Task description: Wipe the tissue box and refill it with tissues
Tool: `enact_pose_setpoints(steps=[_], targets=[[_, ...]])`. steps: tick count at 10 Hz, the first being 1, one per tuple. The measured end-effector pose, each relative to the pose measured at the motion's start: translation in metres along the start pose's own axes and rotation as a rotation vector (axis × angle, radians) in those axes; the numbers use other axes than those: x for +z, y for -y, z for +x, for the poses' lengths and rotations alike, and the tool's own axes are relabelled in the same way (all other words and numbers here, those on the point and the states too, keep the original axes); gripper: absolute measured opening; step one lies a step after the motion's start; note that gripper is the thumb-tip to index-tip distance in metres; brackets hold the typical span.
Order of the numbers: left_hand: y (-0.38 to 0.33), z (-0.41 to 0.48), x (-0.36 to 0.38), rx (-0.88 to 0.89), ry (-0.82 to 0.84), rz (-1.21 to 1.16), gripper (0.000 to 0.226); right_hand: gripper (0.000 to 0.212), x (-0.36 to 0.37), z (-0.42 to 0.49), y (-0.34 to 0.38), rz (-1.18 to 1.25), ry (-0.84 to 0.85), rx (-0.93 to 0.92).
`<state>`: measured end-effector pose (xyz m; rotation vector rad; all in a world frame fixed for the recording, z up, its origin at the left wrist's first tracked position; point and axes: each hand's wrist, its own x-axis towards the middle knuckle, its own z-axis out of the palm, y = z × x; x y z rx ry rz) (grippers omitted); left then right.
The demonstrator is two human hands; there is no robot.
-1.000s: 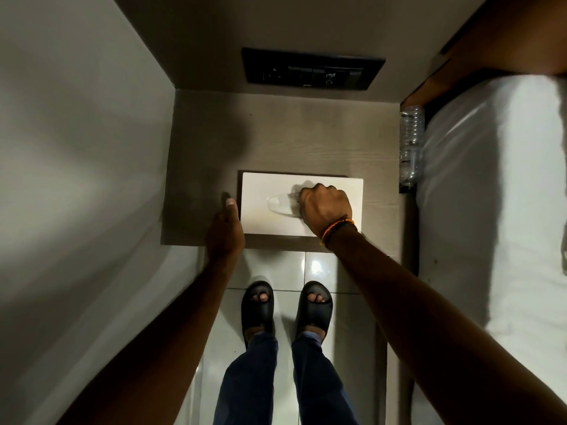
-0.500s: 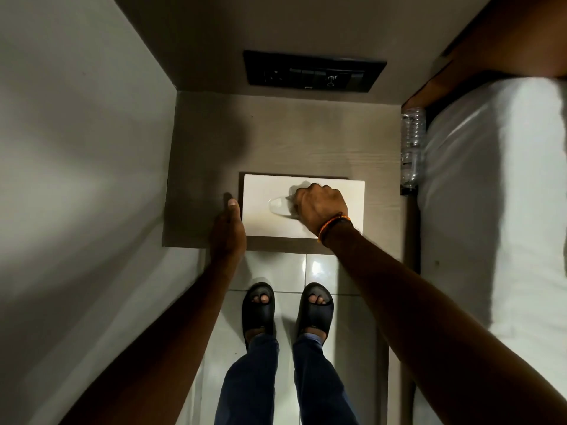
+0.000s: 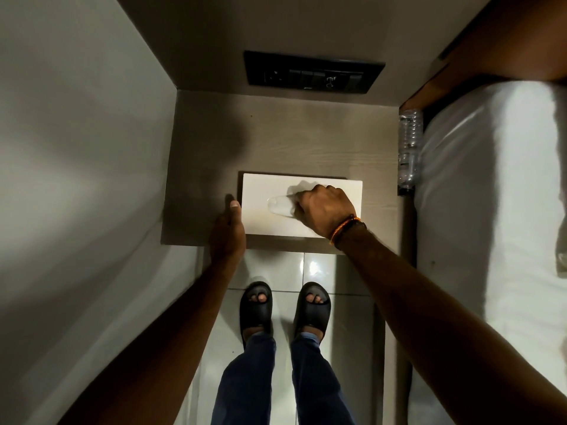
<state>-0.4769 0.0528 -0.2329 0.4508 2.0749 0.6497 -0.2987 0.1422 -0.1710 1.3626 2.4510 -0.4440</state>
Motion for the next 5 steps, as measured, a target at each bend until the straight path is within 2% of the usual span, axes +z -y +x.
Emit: enact_pose_setpoints(steps=[2,4,5], targets=[[-0.001,-0.001,0.003,0.001,0.000,0.006,0.097,0.031,-0.003,-0.012,0.002,0.027,-0.023,0.054],[-0.004,0.003,-0.001,0.017,-0.050,0.117,0.086,0.029,0.004,-0.018,0.002,0.089,-0.043,0.098],[-0.011,0.001,-0.004,0.054,-0.110,0.191,0.069,0.026,0.002,-0.020,-0.006,0.214,-0.195,0.156]])
